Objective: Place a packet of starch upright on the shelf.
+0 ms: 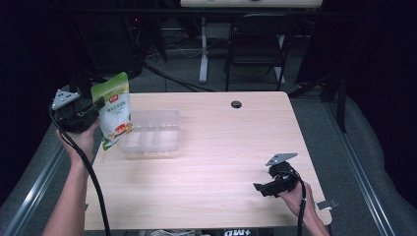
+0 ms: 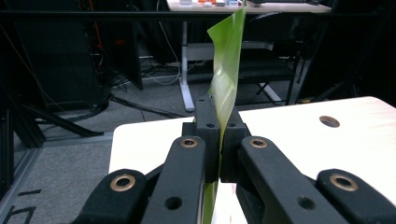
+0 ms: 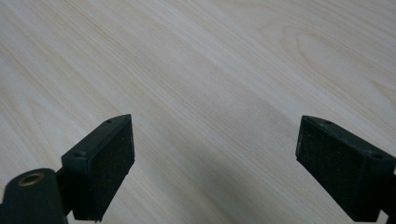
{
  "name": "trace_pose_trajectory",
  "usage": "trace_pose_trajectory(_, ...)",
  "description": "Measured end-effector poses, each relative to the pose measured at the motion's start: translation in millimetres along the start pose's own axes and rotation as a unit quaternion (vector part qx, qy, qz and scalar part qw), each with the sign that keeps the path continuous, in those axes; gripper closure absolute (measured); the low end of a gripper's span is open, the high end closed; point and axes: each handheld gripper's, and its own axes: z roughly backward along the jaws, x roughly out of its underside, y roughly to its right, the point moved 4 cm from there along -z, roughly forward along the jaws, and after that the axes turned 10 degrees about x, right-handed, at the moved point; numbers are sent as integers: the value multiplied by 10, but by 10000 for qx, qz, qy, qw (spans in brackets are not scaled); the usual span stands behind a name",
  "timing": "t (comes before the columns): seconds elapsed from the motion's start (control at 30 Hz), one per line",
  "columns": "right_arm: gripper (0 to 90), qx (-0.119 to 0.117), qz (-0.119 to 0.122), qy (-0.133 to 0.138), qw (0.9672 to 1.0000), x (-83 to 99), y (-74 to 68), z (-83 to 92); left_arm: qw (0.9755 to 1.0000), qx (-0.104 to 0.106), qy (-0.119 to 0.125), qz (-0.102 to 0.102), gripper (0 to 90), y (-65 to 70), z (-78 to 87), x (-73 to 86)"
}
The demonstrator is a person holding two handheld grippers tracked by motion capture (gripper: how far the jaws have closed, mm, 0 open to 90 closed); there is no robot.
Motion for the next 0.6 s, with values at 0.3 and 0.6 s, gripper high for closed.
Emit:
trace_pose_trajectory(0.3,110,20,-49,83,10000,-2,2,15,9998,-161,76,85,900,-30,-217,61)
trace_pose_trajectory(0.6,111,-31,-43,87,9999,-7,-5,26,9994,-272,77,216,900,-90,-378,126)
